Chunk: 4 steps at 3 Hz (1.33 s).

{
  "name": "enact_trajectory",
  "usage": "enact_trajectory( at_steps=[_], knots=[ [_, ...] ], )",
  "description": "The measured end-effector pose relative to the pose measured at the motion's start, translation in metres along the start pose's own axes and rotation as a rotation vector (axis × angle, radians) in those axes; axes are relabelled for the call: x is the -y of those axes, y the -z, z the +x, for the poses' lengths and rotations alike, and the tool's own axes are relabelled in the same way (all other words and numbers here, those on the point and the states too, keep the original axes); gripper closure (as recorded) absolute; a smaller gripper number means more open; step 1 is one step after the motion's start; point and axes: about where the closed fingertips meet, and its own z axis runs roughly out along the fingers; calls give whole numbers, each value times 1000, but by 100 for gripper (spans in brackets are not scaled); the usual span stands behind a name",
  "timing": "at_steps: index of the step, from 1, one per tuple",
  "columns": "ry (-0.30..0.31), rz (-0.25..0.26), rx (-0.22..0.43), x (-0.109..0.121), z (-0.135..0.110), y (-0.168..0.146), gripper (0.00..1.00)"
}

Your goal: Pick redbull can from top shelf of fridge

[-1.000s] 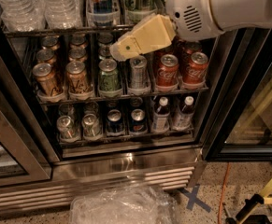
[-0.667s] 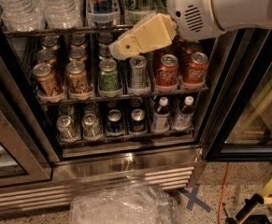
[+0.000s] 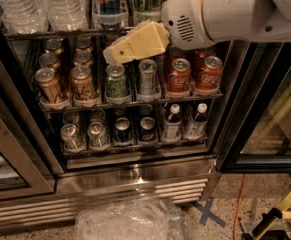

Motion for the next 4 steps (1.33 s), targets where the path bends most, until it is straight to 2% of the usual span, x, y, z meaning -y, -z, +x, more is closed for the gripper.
enact_trajectory(
  at_steps=[1,2,4],
  knots=[
    [-40,-19,56,3,0,-16,0],
    [-53,-28,111,8,-9,-33,0],
    [-41,-22,124,6,-16,-36,0]
  ],
)
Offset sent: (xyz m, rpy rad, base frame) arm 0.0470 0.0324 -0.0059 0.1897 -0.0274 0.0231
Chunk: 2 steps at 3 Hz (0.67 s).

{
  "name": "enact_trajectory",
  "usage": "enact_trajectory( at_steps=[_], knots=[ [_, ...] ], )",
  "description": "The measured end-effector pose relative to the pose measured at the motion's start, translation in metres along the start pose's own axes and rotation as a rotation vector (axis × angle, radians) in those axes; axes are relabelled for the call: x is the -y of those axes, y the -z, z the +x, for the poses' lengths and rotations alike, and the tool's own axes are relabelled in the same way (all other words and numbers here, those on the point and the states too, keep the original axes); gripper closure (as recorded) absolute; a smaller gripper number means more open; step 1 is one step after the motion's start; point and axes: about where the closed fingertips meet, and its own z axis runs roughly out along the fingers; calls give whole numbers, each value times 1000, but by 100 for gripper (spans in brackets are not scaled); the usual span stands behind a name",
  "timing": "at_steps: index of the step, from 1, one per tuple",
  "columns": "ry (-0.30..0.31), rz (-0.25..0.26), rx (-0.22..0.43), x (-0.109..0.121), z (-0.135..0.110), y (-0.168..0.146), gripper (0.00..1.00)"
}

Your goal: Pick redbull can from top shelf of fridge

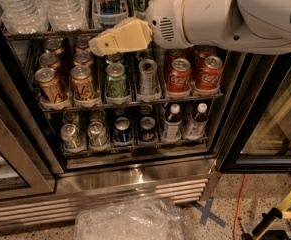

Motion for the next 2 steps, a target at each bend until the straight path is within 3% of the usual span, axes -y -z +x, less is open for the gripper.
enact_trajectory(
  at_steps=[2],
  knots=[
    [-2,38,68,-9,-8,-19,0]
  ],
)
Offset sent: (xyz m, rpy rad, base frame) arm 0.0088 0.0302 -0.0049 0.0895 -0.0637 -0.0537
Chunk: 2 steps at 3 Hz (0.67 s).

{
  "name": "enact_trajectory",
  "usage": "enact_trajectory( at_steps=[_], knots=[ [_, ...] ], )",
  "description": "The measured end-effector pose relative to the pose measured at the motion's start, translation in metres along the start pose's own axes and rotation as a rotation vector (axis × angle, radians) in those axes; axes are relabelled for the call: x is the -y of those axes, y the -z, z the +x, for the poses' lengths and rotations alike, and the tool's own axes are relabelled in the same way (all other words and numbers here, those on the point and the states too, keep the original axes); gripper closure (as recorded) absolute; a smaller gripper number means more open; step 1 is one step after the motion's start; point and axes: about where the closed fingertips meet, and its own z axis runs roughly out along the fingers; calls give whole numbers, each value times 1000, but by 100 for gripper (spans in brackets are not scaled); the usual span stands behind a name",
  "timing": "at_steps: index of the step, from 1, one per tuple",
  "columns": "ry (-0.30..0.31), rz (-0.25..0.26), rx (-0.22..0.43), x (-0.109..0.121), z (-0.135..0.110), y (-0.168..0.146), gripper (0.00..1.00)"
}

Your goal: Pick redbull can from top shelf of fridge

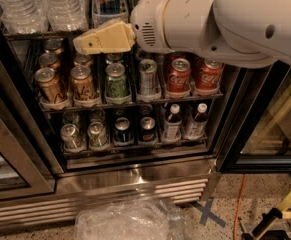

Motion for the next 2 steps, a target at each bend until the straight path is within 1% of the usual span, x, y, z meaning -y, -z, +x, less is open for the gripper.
enact_trajectory(
  at_steps=[1,2],
  knots=[
    [-3,-3,27,-6,-2,-9,0],
    [16,-12,75,-9,-11,-31,0]
  ],
)
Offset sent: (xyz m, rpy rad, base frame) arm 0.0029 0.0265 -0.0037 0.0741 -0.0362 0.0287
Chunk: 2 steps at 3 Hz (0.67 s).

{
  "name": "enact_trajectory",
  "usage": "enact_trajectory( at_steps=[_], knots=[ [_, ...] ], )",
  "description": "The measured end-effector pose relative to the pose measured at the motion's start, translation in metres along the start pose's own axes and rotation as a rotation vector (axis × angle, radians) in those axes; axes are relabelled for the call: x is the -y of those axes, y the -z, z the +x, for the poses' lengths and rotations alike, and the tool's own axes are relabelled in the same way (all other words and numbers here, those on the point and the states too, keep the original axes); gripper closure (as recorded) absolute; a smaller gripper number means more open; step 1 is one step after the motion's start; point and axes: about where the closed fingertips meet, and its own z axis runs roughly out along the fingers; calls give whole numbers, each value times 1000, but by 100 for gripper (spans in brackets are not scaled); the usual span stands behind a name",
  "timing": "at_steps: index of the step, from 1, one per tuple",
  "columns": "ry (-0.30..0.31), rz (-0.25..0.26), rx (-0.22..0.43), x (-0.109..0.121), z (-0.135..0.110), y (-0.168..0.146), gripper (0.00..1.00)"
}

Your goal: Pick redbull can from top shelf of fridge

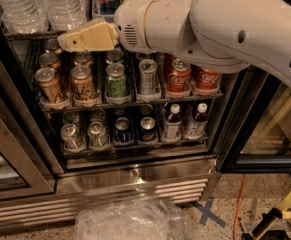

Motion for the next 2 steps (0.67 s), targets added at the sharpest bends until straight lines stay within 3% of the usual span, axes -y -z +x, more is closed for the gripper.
enact_trajectory(
  at_steps=[2],
  knots=[
    [-9,8,16,1,-3,-2,0]
  ],
)
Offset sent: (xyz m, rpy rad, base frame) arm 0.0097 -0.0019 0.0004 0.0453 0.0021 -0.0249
